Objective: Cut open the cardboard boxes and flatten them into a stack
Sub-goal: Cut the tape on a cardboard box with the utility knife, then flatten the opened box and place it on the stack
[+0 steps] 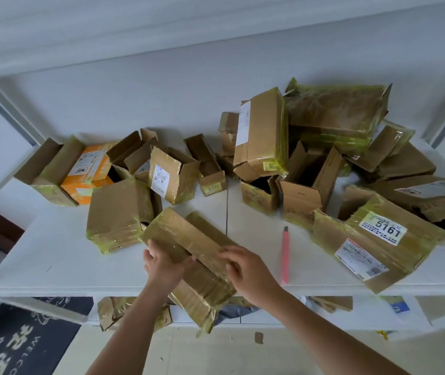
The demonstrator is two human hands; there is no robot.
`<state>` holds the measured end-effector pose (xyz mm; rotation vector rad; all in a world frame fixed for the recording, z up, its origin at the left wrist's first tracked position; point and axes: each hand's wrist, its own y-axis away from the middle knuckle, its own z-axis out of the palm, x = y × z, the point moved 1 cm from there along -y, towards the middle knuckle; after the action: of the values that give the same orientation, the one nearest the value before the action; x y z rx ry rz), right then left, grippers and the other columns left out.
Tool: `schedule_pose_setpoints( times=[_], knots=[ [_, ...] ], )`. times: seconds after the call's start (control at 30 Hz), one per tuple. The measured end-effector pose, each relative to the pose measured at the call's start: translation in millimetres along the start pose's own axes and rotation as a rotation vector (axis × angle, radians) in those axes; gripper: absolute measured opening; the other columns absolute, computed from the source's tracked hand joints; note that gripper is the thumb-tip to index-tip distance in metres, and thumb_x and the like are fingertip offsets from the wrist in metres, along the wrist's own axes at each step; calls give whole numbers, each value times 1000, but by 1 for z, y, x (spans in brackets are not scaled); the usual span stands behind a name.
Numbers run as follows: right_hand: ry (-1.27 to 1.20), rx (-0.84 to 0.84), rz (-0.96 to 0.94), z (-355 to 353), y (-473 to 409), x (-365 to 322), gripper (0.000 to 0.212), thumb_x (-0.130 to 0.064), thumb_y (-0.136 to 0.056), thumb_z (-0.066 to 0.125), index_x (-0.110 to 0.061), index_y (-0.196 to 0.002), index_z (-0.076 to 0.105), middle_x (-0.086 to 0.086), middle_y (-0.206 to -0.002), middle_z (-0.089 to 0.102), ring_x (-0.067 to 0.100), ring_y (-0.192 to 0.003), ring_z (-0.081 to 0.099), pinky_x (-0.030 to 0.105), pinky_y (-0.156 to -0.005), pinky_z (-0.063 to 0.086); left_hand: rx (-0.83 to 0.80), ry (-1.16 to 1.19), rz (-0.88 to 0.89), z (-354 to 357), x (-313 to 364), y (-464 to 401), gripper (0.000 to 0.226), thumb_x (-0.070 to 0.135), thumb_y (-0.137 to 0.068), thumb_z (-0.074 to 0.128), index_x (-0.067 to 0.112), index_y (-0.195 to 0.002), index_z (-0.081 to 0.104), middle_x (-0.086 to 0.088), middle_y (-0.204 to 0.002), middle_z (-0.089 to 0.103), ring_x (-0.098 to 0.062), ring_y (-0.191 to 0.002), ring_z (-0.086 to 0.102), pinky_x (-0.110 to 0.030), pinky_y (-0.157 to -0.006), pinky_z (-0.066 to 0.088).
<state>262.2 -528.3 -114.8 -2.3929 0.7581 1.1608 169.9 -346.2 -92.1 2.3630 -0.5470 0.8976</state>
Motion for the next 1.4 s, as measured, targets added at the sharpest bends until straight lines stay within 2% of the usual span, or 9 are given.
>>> schedule_pose_setpoints(
  times=[0.07,0.2,0.3,0.47,0.57,0.7,0.83,1.07,1.4],
  knots=[
    [32,11,-7,4,4,-1,34,-10,-97,52,-14,-129,64,-2,-130,60,6,-105,62,21,-98,48,-78,101,-22,4,-6,1,129,31,-69,88,26,-152,-11,-15,-142,41,-39,-127,48,-55,-98,49],
    [147,17,-29,7,-10,-11,29,-18,-98,53,-11,-123,64,-1,-128,59,9,-112,58,27,-100,47,-81,218,-75,10,-10,7,122,16,-83,78,42,-150,-20,-10,-126,48,-36,-104,61,-50,-71,60],
    [227,-34,-58,14,-32,-22,44,-25,-98,57,-10,-139,55,0,-149,47,13,-133,48,29,-112,39,-73,218,-94,11,-10,8,115,18,-86,75,42,-152,-16,-9,-116,51,-31,-88,65,-47,-64,62],
    [329,-95,-5,21,-54,-33,69,-41,-88,69,-12,-146,45,0,-154,40,16,-139,41,29,-113,34,-62,164,-82,7,-14,9,111,18,-88,73,40,-154,-14,-13,-123,51,-30,-82,66,-37,-52,60],
    [421,-148,39,21,-61,-38,78,-44,-83,74,-12,-146,44,0,-155,40,18,-138,42,31,-111,37,-58,127,-54,6,-16,9,110,20,-88,72,37,-155,-14,-12,-125,51,-29,-88,64,-35,-55,60],
    [453,-165,41,21,-66,-44,67,-34,-80,76,-8,-138,53,6,-148,49,22,-132,49,29,-108,39,-68,161,-55,6,-19,8,110,17,-88,73,37,-156,-12,-8,-119,52,-26,-85,64,-41,-60,62],
    [362,-221,80,13,-71,-44,74,-35,-75,78,-7,-139,53,8,-149,48,22,-134,48,27,-110,37,-35,164,-61,6,-19,10,112,21,-85,76,40,-156,-9,-12,-130,53,-33,-102,62,-48,-69,61],
    [210,-280,164,-2,-79,-41,72,-35,-72,82,-9,-135,58,6,-139,58,17,-125,56,23,-102,44,-44,197,-49,8,-23,7,107,16,-90,71,40,-155,-9,-15,-138,46,-17,-75,58,-28,-46,56],
    [34,-315,253,-17,-84,-40,55,-24,-78,77,-12,-129,64,1,-130,65,12,-115,61,25,-98,50,-14,216,-54,7,-21,14,106,16,-89,71,45,-154,-7,-14,-126,54,-26,-82,65,-40,-60,62]
  ],
)
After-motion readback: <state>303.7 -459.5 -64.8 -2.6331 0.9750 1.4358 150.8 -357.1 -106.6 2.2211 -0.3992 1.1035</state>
